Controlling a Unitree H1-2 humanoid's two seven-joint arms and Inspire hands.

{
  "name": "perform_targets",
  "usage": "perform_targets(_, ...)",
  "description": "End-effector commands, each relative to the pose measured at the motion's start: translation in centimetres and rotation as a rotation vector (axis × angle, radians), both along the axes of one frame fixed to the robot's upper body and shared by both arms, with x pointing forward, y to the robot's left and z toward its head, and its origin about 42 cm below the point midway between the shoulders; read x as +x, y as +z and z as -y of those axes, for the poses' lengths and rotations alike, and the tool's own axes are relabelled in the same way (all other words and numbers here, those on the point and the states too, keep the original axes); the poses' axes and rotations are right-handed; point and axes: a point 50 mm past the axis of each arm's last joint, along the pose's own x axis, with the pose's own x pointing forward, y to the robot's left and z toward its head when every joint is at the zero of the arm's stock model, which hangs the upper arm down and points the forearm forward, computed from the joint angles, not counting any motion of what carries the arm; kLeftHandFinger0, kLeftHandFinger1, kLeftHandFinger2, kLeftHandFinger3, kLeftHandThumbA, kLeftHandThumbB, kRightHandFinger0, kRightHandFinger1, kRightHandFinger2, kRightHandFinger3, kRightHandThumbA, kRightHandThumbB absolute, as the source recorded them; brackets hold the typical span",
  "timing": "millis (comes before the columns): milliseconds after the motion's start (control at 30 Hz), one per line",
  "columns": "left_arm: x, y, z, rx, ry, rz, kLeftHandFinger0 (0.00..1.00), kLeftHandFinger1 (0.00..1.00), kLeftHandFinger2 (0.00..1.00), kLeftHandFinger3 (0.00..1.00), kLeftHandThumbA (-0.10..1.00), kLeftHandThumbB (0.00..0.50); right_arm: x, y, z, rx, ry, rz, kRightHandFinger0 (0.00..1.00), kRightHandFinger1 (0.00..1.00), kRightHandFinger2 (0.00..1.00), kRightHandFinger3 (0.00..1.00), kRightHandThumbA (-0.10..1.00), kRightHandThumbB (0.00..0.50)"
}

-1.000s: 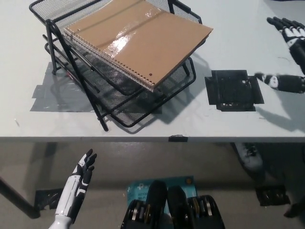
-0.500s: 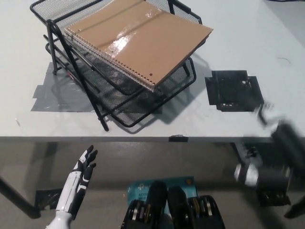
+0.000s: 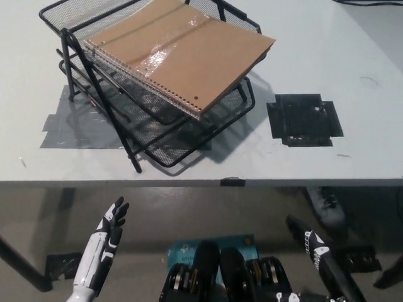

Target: A person hands a notebook to the robot and the robot grabs it with its right hand and places it in the file tray kept in the centre of the desk infront of it.

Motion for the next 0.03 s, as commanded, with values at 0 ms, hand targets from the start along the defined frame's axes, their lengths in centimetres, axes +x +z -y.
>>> perform_targets(0, -0.03, 1.30, -0.05, -0.010, -0.012, 0.077, 1.00, 1.00, 1.00, 1.00, 1.00, 0.425, 0.64, 0.89, -0.20, 0.017, 0.049, 0.067, 1.00, 1.00, 1.00, 1.00, 0.99, 0.282)
